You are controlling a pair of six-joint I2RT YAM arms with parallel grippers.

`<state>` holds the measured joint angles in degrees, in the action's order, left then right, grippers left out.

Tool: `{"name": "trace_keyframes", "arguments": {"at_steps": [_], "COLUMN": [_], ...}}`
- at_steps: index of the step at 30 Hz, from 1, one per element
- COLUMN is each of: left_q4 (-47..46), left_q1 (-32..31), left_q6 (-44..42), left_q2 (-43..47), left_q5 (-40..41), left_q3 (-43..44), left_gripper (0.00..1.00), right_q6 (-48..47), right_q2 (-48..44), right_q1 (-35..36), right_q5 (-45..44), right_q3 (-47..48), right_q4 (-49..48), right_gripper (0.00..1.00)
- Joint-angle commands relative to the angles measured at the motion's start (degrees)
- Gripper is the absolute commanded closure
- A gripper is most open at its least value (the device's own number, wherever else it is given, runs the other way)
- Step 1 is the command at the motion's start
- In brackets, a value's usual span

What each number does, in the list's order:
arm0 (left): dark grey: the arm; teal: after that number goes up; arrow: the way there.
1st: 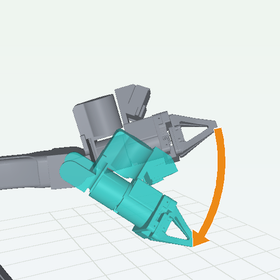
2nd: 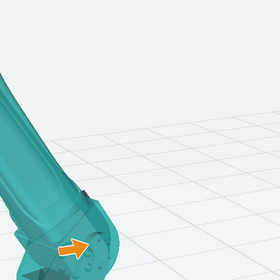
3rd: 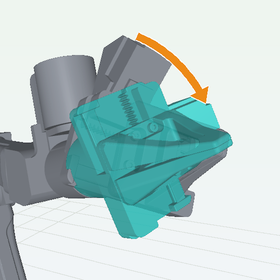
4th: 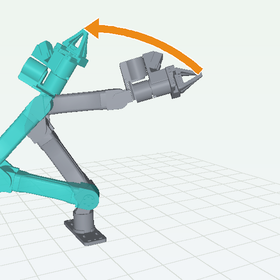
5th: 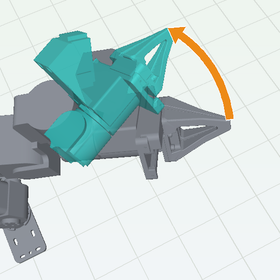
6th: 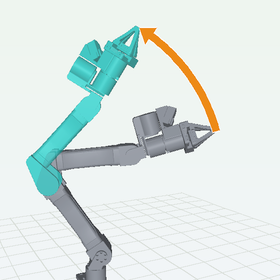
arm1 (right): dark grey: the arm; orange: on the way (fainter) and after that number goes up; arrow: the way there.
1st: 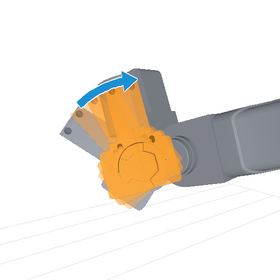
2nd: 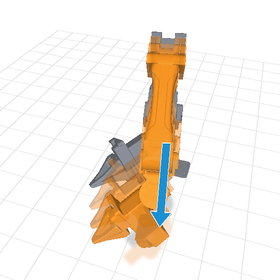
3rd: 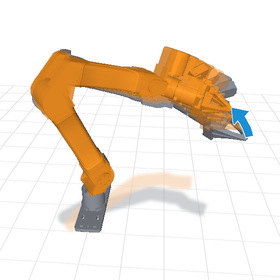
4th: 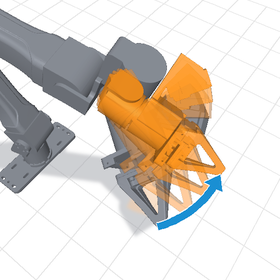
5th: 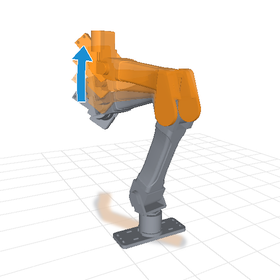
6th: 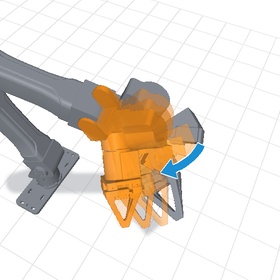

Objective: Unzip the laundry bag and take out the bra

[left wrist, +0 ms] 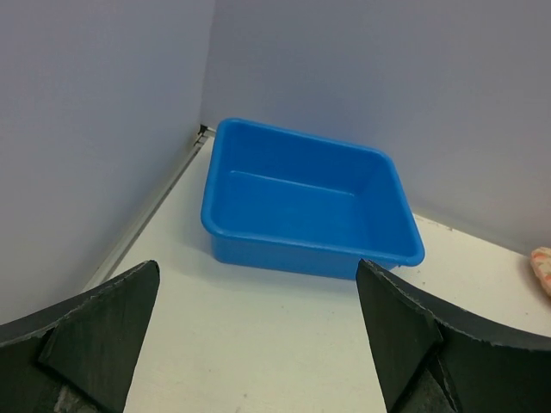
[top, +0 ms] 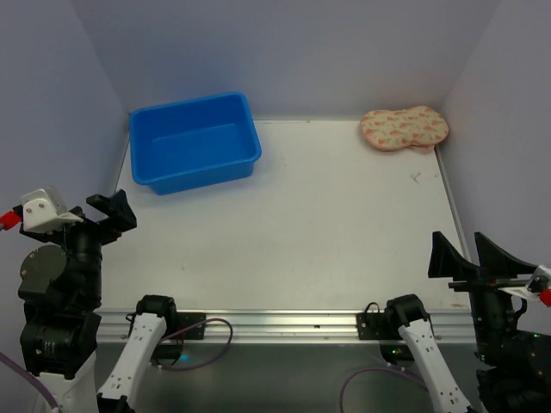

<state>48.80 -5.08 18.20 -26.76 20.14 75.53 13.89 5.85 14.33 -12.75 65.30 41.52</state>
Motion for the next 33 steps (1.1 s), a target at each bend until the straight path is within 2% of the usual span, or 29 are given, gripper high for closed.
{"name": "trace_keyframes", "arguments": {"at_steps": [1,6,10,12,15,19,23,24,27,28,29,33], "left_q4": [-1.95,-4.93,-8.62,-11.52,-13.99,-15.13,-16.45,-16.45,-15.93,-15.66,-15.14,-14.96], "left_q1": [-0.54,-0.54,-0.54,-0.54,-0.54,-0.54,-0.72,-0.81,-0.98,-1.07,-1.16,-1.16], "left_q6": [-1.06,0.26,1.92,2.54,3.78,3.51,2.20,1.32,-0.09,-0.44,-0.18,0.34], "left_q2": [-0.04,-0.31,-0.92,-1.27,-2.94,-3.74,-3.73,-3.91,-4.08,-4.26,-4.44,-5.40], "left_q5": [-1.15,-5.28,-10.55,-14.68,-19.87,-21.64,-21.46,-21.29,-20.49,-20.23,-18.14,-18.82], "left_q3": [-2.30,-6.70,-12.85,-17.15,-20.41,-22.61,-24.55,-24.81,-25.69,-25.95,-25.78,-24.82], "left_gripper": [0.00,0.00,0.00,0.00,0.00,0.00,0.00,0.00,0.00,0.00,0.00,0.00], "right_q6": [0.08,6.93,12.55,16.94,21.70,25.82,35.21,37.24,45.42,47.09,50.33,57.73], "right_q2": [0.92,4.69,11.63,17.95,29.45,46.06,62.24,69.06,78.50,84.18,87.02,99.77], "right_q1": [0.09,0.09,0.09,0.09,0.00,-4.29,-9.83,-11.06,-14.06,-15.98,-16.26,-17.14], "right_q5": [0.44,2.29,8.00,8.10,3.28,-0.61,-3.14,-2.63,-0.52,-0.17,-0.17,-0.17], "right_q3": [-1.48,-5.35,-9.65,-11.50,-10.81,-6.24,0.07,1.40,7.37,8.95,12.19,20.47], "right_q4": [-1.44,-3.72,-7.85,-11.17,-15.21,-18.93,-22.70,-23.49,-23.67,-24.02,-24.03,-24.46], "right_gripper": [0.01,0.01,0.01,0.01,0.01,0.01,0.01,0.01,0.01,0.01,0.01,0.01]}}
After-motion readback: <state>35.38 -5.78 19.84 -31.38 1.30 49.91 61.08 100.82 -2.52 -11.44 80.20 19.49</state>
